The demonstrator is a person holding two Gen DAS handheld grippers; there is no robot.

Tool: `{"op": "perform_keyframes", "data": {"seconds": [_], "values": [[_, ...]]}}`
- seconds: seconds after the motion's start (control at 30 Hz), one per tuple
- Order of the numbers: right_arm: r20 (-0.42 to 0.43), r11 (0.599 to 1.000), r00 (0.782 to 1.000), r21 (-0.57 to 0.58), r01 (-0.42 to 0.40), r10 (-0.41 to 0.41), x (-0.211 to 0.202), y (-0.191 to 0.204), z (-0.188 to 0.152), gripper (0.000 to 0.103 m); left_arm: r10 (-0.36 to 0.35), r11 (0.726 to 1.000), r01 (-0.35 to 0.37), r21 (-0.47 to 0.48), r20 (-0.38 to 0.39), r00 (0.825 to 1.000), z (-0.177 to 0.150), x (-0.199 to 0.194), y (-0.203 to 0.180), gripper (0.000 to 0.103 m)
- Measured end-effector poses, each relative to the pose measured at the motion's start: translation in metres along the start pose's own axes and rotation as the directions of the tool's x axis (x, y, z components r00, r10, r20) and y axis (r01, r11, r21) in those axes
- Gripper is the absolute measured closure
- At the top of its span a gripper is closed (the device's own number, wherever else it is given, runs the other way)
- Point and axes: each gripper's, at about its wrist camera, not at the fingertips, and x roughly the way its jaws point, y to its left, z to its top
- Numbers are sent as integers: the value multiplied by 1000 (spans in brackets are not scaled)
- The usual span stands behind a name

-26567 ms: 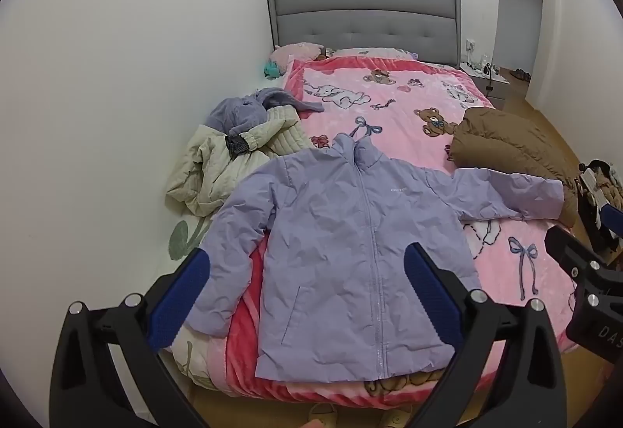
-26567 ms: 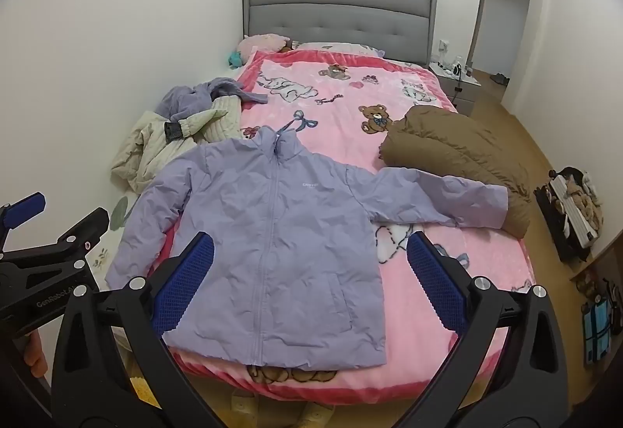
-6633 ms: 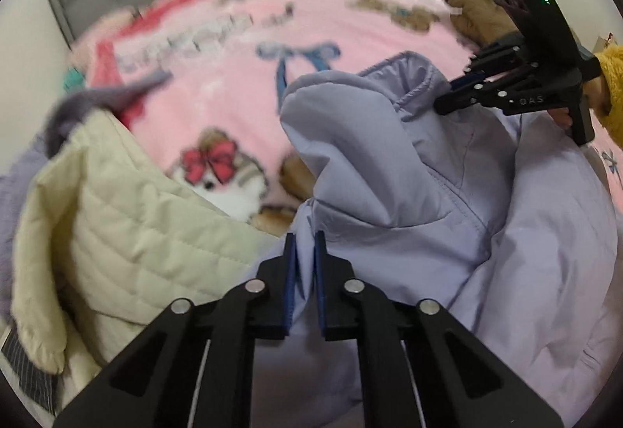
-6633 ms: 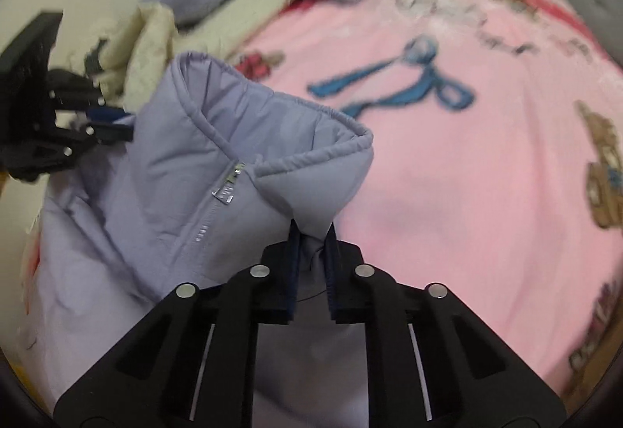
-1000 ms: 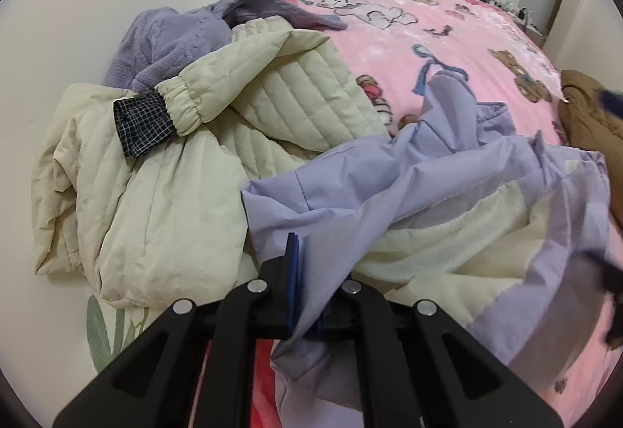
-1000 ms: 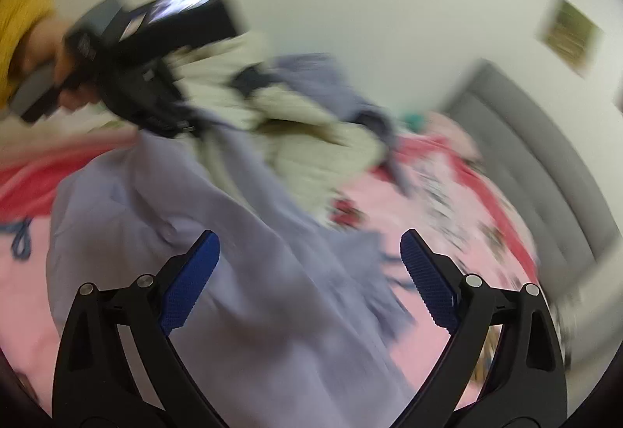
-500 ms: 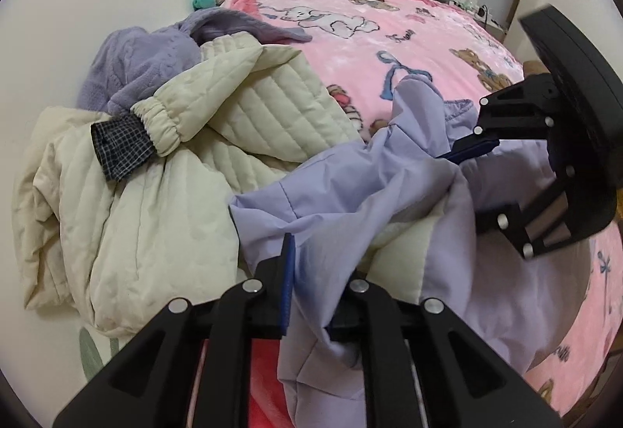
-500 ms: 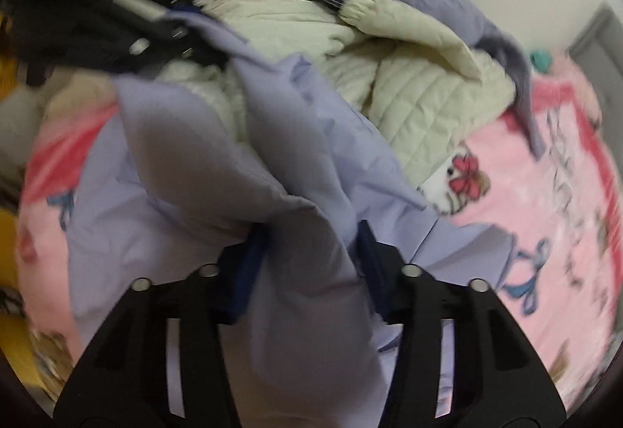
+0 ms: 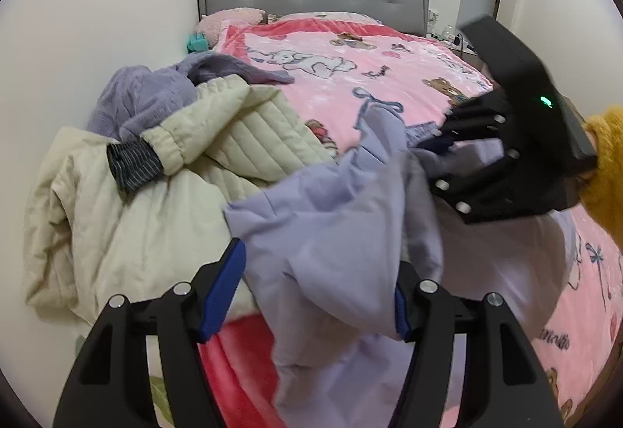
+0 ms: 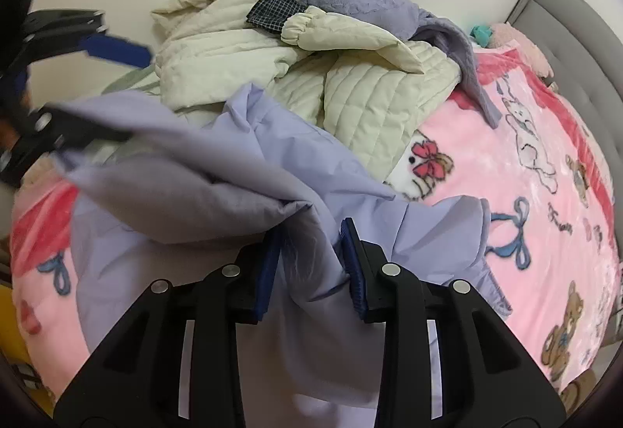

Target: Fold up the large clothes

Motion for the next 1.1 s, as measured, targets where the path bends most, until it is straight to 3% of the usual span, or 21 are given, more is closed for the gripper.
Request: {"op": "perform_keyframes", "data": {"seconds": [0.13, 0.2, 0.3, 0.37, 0.43, 0.5, 0.63, 0.8, 1.0, 1.07, 1.1], "values": [[-23, 1000, 1000, 16, 5, -4, 13, 4, 2, 76, -160, 977, 173, -126, 106, 981, -2, -21, 0, 35], [-21, 999, 1000, 47, -1, 2, 17, 3, 3, 77, -181, 965, 200, -168, 121, 976, 3, -24, -3, 35], [-33, 995, 999, 102, 11, -8, 25, -5, 7, 79, -99, 980, 115, -165, 102, 990, 3, -16, -7, 35], [-64, 993, 997, 106, 43, -37, 33, -12, 13, 80, -53, 980, 59, -189, 39, 998, -5, -3, -4, 35], [-85, 992, 995, 103, 69, -61, 39, -18, 18, 92, -7, 979, 4, -206, -11, 1000, -17, 6, 0, 35], [-112, 989, 991, 122, 83, -70, 49, -26, 25, 95, 25, 974, -36, -224, -54, 998, -34, 15, 6, 35], [-175, 991, 984, 123, 52, -30, 74, -29, 26, 96, 17, 958, -56, -280, -140, 990, -62, 31, 17, 35], [-222, 987, 975, 157, 43, -7, 100, -24, 12, 95, -5, 958, -46, -284, -176, 984, -78, 41, 16, 35], [-228, 982, 972, 163, 91, -53, 116, -18, 0, 89, -24, 954, -29, -300, -169, 985, -87, 44, 16, 35], [-191, 974, 979, 201, 108, -69, 98, -23, 0, 80, -33, 964, -12, -265, -167, 985, -84, 41, 18, 35], [-156, 965, 984, 236, 117, -81, 83, -26, -1, 65, -41, 971, 0, -240, -166, 985, -83, 38, 19, 35]]}}
